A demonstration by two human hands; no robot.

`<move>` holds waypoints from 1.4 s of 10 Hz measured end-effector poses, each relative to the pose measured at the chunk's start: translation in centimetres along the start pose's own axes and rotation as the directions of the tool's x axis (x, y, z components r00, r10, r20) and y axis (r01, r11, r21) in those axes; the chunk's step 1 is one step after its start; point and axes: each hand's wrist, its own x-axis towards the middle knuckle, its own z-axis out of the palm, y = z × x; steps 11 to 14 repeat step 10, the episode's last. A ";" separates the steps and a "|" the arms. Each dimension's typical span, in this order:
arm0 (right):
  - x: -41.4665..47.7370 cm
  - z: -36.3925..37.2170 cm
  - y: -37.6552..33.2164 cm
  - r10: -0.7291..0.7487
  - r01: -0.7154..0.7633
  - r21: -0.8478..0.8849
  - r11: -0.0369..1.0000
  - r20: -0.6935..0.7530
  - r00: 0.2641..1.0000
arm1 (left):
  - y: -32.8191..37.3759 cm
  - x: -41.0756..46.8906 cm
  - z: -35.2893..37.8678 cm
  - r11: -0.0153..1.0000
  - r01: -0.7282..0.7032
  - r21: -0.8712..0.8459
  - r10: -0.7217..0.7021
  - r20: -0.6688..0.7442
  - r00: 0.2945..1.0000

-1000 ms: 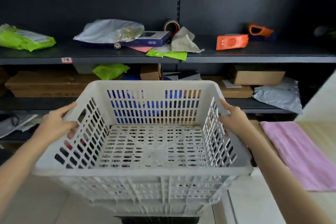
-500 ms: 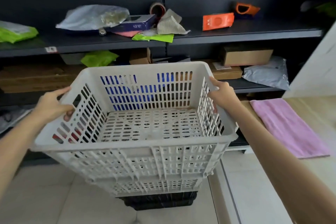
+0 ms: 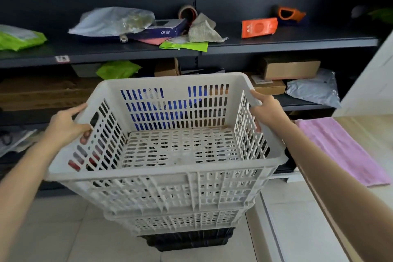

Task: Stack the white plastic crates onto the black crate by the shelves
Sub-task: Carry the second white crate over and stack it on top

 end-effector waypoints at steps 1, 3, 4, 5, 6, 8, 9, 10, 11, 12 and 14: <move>0.2 0.2 0.0 -0.016 0.017 -0.080 0.997 0.002 1.000 | 0.2 -0.7 0.1 0.999 0.029 -0.030 -0.029 -0.002 1.000; 0.5 0.5 0.1 -0.063 0.068 -0.330 0.941 0.027 0.998 | -0.2 -0.2 0.1 0.999 -0.027 0.031 0.027 -0.025 0.999; 0.8 0.6 0.2 -0.079 0.075 -0.410 0.909 0.007 0.997 | -0.7 0.2 0.0 0.985 -0.056 0.163 0.063 -0.042 0.997; 0.8 0.6 0.2 -0.069 0.066 -0.373 0.925 0.006 0.998 | -1.0 0.4 -0.2 0.959 -0.067 0.277 0.079 -0.034 0.996; 0.4 0.4 -0.1 -0.060 0.059 -0.380 0.923 0.008 0.998 | -1.3 0.4 0.1 0.950 -0.084 0.302 0.099 -0.036 0.994; -1.1 0.1 -1.0 -0.058 0.058 -0.477 0.877 0.015 0.998 | -0.6 -0.6 0.1 0.874 -0.086 0.479 0.135 -0.067 0.989; -1.2 -0.6 -1.3 -0.078 0.078 -0.456 0.887 0.018 0.997 | 1.2 -3.8 -0.1 0.955 -0.023 0.295 0.087 -0.207 0.975; -1.7 -0.5 -0.8 -0.093 0.099 -0.493 0.865 0.037 0.995 | 0.5 -14.9 0.8 0.997 -0.003 0.075 0.031 -0.367 0.930; -1.7 -0.5 -0.8 -0.093 0.099 -0.493 0.865 0.037 0.995 | 0.5 -14.9 0.8 0.997 -0.003 0.075 0.031 -0.367 0.930; -1.7 -0.5 -0.8 -0.093 0.099 -0.493 0.865 0.037 0.995 | 0.5 -14.9 0.8 0.997 -0.003 0.075 0.031 -0.367 0.930; -1.7 -0.5 -0.8 -0.093 0.099 -0.493 0.865 0.037 0.995 | 0.5 -14.9 0.8 0.997 -0.003 0.075 0.031 -0.367 0.930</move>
